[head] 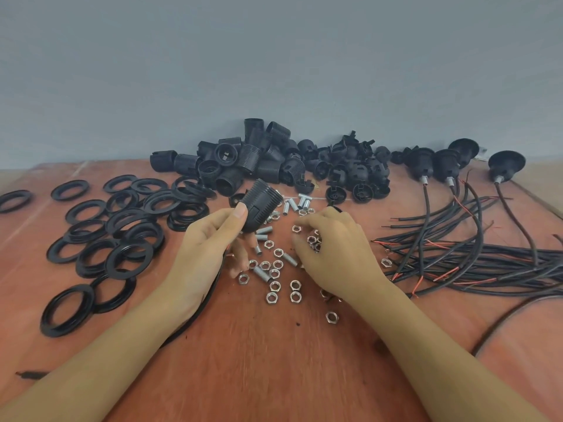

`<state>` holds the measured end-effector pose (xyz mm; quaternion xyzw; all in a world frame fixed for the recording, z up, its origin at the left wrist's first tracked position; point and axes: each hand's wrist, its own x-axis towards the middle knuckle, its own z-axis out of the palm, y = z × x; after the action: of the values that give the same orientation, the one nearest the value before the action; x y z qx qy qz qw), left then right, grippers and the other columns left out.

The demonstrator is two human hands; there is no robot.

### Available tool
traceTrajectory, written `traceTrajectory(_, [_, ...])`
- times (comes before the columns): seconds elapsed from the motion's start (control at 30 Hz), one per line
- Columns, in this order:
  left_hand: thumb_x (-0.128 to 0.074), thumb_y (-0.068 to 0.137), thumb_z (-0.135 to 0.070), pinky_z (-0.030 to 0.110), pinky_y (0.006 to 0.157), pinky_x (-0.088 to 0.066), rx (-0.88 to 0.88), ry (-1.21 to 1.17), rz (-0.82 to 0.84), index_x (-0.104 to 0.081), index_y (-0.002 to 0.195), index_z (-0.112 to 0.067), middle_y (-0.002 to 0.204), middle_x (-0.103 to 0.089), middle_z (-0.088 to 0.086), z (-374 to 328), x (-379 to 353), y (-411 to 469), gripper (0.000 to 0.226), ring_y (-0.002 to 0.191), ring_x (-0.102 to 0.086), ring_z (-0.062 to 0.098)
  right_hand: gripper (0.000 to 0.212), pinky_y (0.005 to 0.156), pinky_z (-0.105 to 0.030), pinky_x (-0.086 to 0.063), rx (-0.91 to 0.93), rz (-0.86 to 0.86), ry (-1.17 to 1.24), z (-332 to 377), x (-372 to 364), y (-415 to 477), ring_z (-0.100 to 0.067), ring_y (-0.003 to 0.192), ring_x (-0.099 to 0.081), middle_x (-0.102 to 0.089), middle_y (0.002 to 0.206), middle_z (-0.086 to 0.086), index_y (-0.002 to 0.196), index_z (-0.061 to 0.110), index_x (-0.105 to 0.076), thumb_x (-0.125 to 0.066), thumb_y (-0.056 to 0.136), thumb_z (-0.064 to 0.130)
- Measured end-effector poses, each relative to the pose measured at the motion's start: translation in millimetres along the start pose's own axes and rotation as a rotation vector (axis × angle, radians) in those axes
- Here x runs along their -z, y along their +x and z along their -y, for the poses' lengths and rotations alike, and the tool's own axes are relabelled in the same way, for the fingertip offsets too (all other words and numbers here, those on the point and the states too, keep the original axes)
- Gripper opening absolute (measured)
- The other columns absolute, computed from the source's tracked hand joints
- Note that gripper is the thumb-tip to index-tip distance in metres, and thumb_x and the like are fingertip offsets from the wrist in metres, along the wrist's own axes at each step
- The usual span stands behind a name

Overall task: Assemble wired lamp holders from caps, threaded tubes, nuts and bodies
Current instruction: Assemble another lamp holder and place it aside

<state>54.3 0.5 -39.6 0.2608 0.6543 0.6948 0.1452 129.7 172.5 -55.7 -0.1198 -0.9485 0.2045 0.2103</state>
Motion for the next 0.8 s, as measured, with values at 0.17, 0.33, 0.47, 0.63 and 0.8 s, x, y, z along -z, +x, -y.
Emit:
traceTrajectory(0.17, [-0.048,0.097,-0.045,0.023,0.041,-0.035,-0.135,0.000,-0.005,-0.060,0.075,-0.007,0.061,-0.055,0.004,1,0,-2,0.046,0.043,-0.045,0.014,0.037,0.095,-0.031,-0.037,0.157,-0.020,0.085,13,-1,-4,-0.018,0.107,-0.049,-0.062,0.113,0.004,0.121,0.021,-0.067,-0.062,0.092,0.042])
traceTrajectory(0.33, [-0.032,0.097,-0.034,0.021,0.045,-0.038,-0.354,0.016,0.121,-0.056,0.077,0.006,0.058,-0.054,0.004,4,-3,-10,0.051,0.042,-0.045,0.016,0.015,0.081,-0.035,-0.036,0.249,0.038,0.040,33,-17,20,-0.019,0.088,-0.042,-0.043,0.089,0.007,0.088,0.016,-0.060,-0.054,0.089,0.029])
traceTrajectory(0.47, [-0.036,0.097,-0.036,0.022,0.045,-0.037,-0.364,0.044,0.149,-0.056,0.074,0.004,0.059,-0.055,-0.002,4,-4,-14,0.051,0.041,-0.046,0.016,0.044,0.096,-0.036,-0.034,0.145,0.218,-0.051,42,-31,61,-0.022,0.115,-0.040,-0.049,0.125,-0.003,0.130,0.021,-0.054,-0.062,0.089,0.035])
traceTrajectory(0.63, [-0.046,0.093,-0.060,0.023,0.043,-0.039,-0.370,0.043,0.159,-0.057,0.076,0.002,0.059,-0.054,-0.003,5,-5,-14,0.066,0.044,-0.046,0.017,0.033,0.096,-0.041,-0.032,0.054,0.180,-0.198,49,-48,88,-0.030,0.117,-0.043,-0.056,0.120,-0.007,0.112,0.016,-0.066,-0.050,0.096,0.040])
traceTrajectory(0.8, [-0.050,0.094,-0.051,0.024,0.043,-0.039,-0.359,0.066,0.132,-0.067,0.080,-0.028,0.057,-0.054,-0.006,7,-6,-13,0.032,0.044,-0.046,0.019,0.024,0.091,-0.040,-0.035,0.031,0.046,-0.077,52,-45,90,-0.031,0.111,-0.047,-0.058,0.113,-0.007,0.091,0.018,-0.067,-0.055,0.093,0.039])
